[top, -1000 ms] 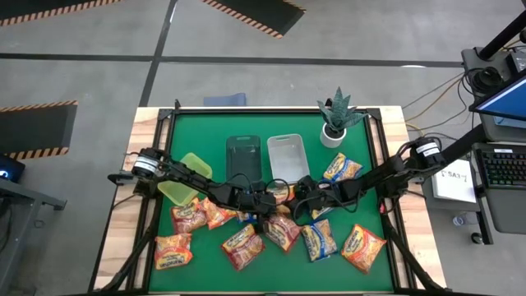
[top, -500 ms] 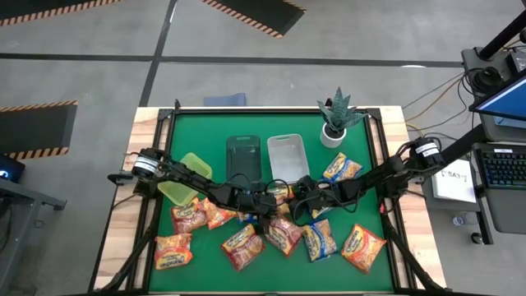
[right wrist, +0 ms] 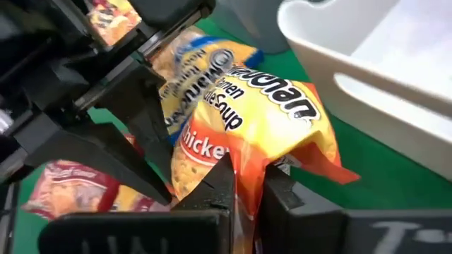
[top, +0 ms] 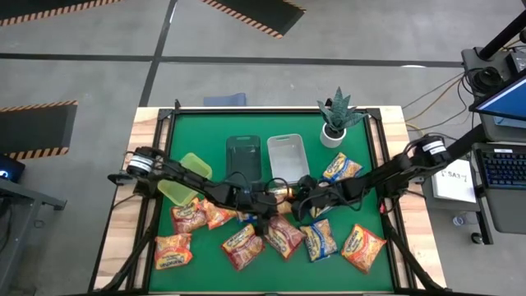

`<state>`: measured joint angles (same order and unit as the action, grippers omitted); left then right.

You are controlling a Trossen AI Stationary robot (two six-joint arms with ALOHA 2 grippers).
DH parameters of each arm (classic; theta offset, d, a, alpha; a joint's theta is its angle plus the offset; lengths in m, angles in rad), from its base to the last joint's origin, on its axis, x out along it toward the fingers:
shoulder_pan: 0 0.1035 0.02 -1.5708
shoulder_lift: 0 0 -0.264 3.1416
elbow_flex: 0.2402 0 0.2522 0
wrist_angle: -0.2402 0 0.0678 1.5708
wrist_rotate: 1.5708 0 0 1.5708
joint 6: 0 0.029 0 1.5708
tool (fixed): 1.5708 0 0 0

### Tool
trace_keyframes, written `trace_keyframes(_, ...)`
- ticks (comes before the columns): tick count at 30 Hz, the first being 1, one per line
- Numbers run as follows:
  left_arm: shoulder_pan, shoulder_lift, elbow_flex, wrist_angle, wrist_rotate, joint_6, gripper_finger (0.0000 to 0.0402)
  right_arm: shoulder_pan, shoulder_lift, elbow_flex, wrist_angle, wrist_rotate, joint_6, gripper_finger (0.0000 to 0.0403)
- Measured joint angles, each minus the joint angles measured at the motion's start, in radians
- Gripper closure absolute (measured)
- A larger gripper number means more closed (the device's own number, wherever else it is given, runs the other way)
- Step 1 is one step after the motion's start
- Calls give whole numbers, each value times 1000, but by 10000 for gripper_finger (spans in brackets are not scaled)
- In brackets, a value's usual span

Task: Sort Maruchan noodles
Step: Put the orange noodle pack into the gray bin

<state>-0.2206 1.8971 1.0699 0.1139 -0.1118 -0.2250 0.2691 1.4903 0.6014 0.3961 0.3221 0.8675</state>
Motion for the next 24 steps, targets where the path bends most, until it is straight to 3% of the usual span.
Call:
trace_keyframes(11,-2,-165,1,-145,28,84,365,4,-74,0,1,4,-106,393)
trace_keyframes(19,-5,-354,1,-255,32,303,365,4,-189,28,-6,10,-270,393)
trace_keyframes(24,-1,-453,1,-249,23,474,365,-9,-254,146,-254,45,-366,393)
